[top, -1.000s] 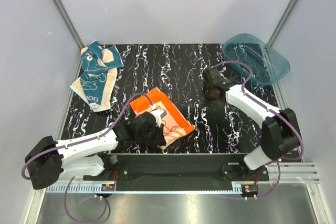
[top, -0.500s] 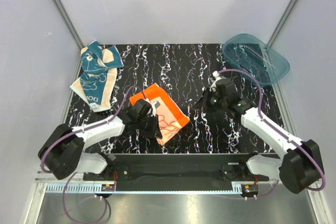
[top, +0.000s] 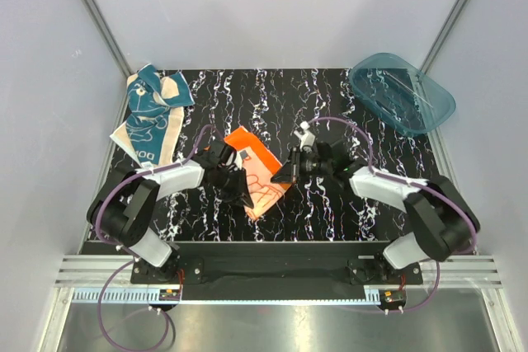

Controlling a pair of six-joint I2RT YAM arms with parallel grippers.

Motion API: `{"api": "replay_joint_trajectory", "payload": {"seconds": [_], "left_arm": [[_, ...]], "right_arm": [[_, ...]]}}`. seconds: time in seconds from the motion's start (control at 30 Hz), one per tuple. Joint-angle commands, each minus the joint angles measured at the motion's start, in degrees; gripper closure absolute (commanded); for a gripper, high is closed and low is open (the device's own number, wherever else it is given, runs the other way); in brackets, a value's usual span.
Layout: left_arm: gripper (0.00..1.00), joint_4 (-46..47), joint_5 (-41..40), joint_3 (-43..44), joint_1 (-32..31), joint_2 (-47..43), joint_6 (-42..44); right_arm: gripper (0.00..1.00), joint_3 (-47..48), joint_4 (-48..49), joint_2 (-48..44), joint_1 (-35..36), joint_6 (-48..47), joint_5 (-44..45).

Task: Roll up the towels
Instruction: Roll the towel

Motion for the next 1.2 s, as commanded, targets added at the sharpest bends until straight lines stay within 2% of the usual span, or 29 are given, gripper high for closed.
{"api": "replay_joint_trajectory", "payload": {"seconds": [0.0, 0.27, 0.53, 0.63, 0.7, 0.77, 0.8, 0.87, 0.9, 1.07, 1.17], "left_arm": [[0.96, -1.1, 0.7, 2.2, 0.8, 2.4, 2.5], [0.93, -3.8, -0.1, 4.5, 1.6, 3.1, 3.7], [0.89, -5.0, -0.9, 3.6, 3.0, 2.2, 4.0], [0.8, -5.9, -2.2, 3.7, 3.2, 1.9, 4.3], [0.7, -6.7, -3.2, 3.8, 3.2, 1.0, 4.6], [0.56, -8.2, -5.5, 4.1, 3.2, -0.4, 4.9], [0.44, -8.7, -6.4, 4.3, 3.2, -1.1, 5.3], [0.35, -10.6, -10.1, 5.3, 3.2, -3.9, 5.9], [0.26, -11.2, -11.5, 5.6, 3.2, -5.3, 6.4], [0.24, -16.2, -25.3, 8.5, 2.0, -16.7, 8.5], [0.24, -17.8, -34.3, 10.9, -2.9, -22.2, 11.4]], "right_arm": [[0.88, 0.4, 8.8, 4.8, 0.8, 1.4, -1.8], [0.92, 3.3, 10.3, 13.3, -0.1, 1.0, 4.5], [0.96, 2.3, 14.0, 21.3, -3.0, 2.6, 5.9], [0.96, 3.3, 13.5, 22.2, -3.2, 2.5, 6.7], [0.96, 3.3, 13.9, 22.8, -3.2, 2.5, 6.8], [0.96, 2.9, 14.4, 23.0, -3.2, 2.4, 6.9], [0.96, 2.8, 14.5, 23.0, -3.2, 2.3, 6.8], [0.96, 2.7, 14.8, 23.1, -3.2, 2.0, 6.9], [0.96, 2.6, 15.0, 23.2, -3.2, 2.0, 6.9], [0.97, 3.3, 14.5, 24.1, -3.2, 2.1, 6.7], [0.98, 3.6, 13.9, 24.8, -3.2, 2.1, 7.1]]}}
